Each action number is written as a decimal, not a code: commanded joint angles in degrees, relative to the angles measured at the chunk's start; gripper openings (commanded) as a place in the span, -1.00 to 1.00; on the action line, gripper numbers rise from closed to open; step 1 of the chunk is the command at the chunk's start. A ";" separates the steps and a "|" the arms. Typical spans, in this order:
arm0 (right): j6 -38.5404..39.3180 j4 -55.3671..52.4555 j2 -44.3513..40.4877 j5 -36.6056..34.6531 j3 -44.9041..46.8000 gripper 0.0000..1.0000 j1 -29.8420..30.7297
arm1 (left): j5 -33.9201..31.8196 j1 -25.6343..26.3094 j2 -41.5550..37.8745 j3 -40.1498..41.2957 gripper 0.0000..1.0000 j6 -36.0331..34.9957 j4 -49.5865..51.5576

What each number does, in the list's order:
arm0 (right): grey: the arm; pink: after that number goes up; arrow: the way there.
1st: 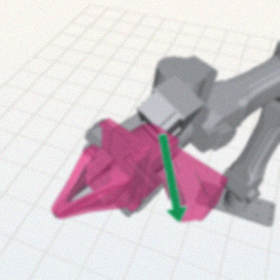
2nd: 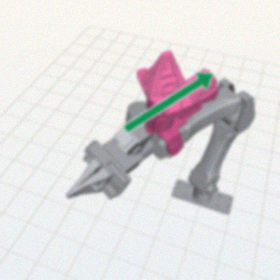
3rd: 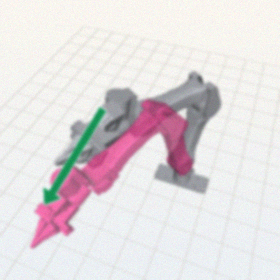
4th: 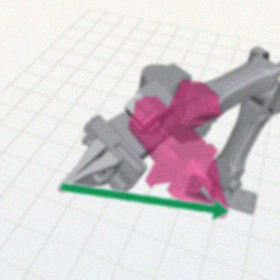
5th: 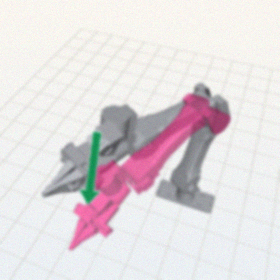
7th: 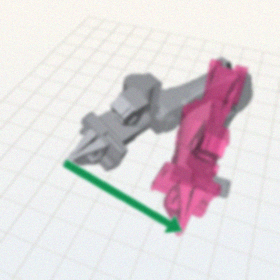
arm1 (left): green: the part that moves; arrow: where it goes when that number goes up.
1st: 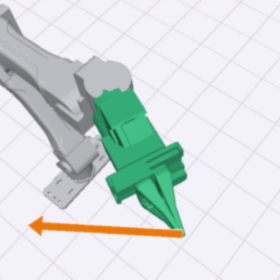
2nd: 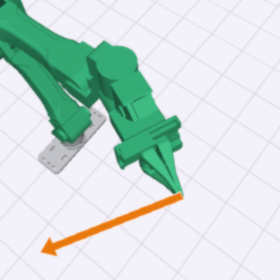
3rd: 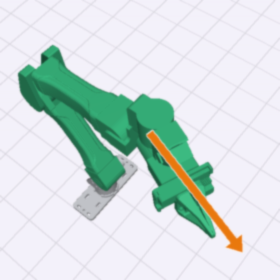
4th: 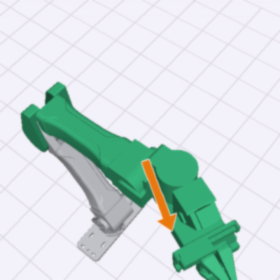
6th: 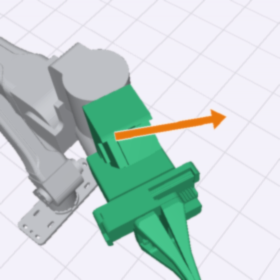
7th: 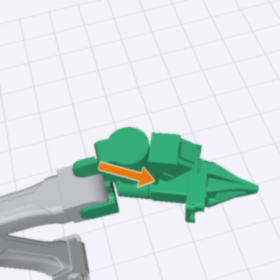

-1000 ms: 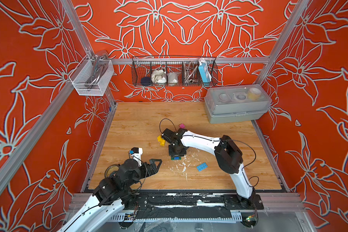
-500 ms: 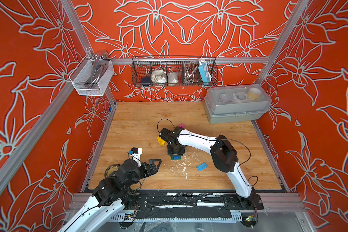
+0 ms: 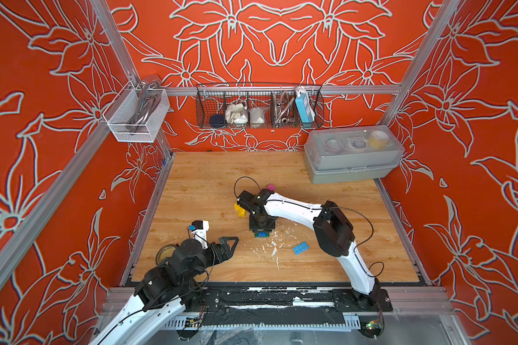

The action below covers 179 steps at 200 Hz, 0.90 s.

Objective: Assemble the number 1 with lego
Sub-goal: Assemble the lego brick with the lego brick.

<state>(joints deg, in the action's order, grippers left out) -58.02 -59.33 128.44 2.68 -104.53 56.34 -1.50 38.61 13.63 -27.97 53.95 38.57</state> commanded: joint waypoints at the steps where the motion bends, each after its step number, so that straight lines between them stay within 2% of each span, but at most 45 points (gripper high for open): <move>1: -1.45 2.98 7.86 0.12 5.73 -0.92 0.18 | -0.83 -0.29 -0.20 0.66 0.99 -0.08 0.96; 58: -1.92 6.98 7.80 3.74 9.33 -0.93 0.09 | -0.88 -0.29 1.02 0.38 0.99 -0.08 0.81; 91: -1.70 7.42 6.34 3.40 10.21 -0.53 0.09 | -0.96 -0.36 1.23 0.44 0.99 0.01 0.89; 107: -1.50 6.73 5.45 2.75 10.07 -0.25 0.10 | -0.96 -0.29 1.23 0.35 0.99 0.01 0.90; 127: -1.31 5.92 4.04 1.72 9.83 -0.05 0.10 | -1.00 -0.29 1.31 0.37 0.99 0.10 0.90; 152: -0.97 5.03 1.91 0.63 9.55 0.15 0.10 | -1.05 -0.35 1.31 0.29 0.99 0.10 0.98; 179: -0.16 2.95 -0.29 -1.00 8.44 0.25 0.10 | -1.05 -0.33 1.31 0.30 0.99 0.19 1.07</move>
<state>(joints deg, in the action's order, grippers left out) -58.78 -52.27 124.53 3.16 -99.22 56.71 -1.87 38.61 14.70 -27.94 54.06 38.61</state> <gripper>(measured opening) 0.613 0.996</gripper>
